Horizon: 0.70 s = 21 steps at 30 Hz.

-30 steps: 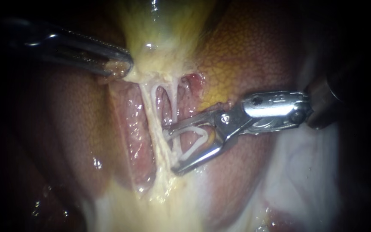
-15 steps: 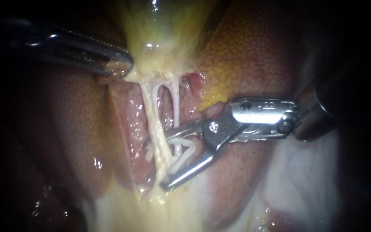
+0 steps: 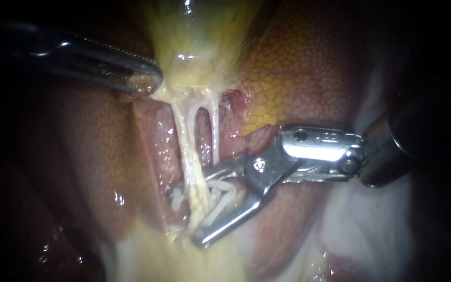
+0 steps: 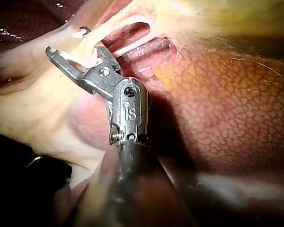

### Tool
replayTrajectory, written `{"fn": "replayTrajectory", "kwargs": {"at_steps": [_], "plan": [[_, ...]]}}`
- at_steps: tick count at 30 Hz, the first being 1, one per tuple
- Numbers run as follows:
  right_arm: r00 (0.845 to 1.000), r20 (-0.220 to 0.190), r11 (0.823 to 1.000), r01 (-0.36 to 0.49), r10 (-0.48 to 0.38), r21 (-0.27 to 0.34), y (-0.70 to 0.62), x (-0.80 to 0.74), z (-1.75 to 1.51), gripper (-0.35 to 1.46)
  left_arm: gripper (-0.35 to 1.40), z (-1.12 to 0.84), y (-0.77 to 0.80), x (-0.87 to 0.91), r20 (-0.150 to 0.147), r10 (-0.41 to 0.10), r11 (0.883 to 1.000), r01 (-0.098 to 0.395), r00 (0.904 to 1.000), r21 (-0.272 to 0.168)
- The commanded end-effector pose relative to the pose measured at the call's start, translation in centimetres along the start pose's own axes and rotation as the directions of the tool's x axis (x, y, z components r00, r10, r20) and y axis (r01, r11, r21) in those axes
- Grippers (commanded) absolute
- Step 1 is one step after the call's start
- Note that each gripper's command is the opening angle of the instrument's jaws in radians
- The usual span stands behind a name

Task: Clipping first clip left tube

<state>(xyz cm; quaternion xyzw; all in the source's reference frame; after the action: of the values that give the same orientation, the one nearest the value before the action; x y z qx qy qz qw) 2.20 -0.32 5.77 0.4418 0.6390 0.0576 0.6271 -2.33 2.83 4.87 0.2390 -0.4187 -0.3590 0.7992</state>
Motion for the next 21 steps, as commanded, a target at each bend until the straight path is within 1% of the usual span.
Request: {"fn": "replayTrajectory", "kwargs": {"at_steps": [1, 15, 17, 19, 20, 21], "plan": [[1.0, 0.0, 1.0, -0.013, 0.013, -0.001, 0.0, 0.0, 0.01, 0.36, -0.35, 0.0, 0.0, 0.0, 0.0, 0.0, 1.0, 0.0, 1.0, 0.0], [0.998, 0.005, 0.998, -0.059, 0.059, 0.005, -0.09, 0.03, 0.15, -0.03, -0.35, 0.0, 0.0, 0.0, 0.0, 0.0, 1.0, 0.0, 1.0, 0.0], [0.998, 0.005, 0.998, -0.065, 0.065, 0.006, -0.09, 0.03, 0.15, -0.13, -0.35, -0.01, 0.0, 0.0, 0.0, 0.0, 1.0, 0.0, 1.0, 0.0], [0.998, 0.006, 0.998, -0.066, 0.065, 0.009, -0.1, 0.04, 0.15, -0.3, -0.35, -0.01, 0.0, 0.0, 0.0, 0.0, 1.0, 0.0, 1.0, 0.001], [0.997, 0.006, 0.997, -0.077, 0.077, 0.01, -0.11, 0.04, 0.14, -0.35, -0.35, -0.01, 0.0, 0.0, 0.0, 0.0, 1.0, 0.0, 1.0, 0.001], [0.995, 0.006, 0.995, -0.101, 0.101, 0.009, -0.11, 0.03, 0.13, -0.35, -0.35, -0.01, 0.0, 0.0, 0.0, 0.0, 1.0, 0.0, 1.0, 0.001]]}}
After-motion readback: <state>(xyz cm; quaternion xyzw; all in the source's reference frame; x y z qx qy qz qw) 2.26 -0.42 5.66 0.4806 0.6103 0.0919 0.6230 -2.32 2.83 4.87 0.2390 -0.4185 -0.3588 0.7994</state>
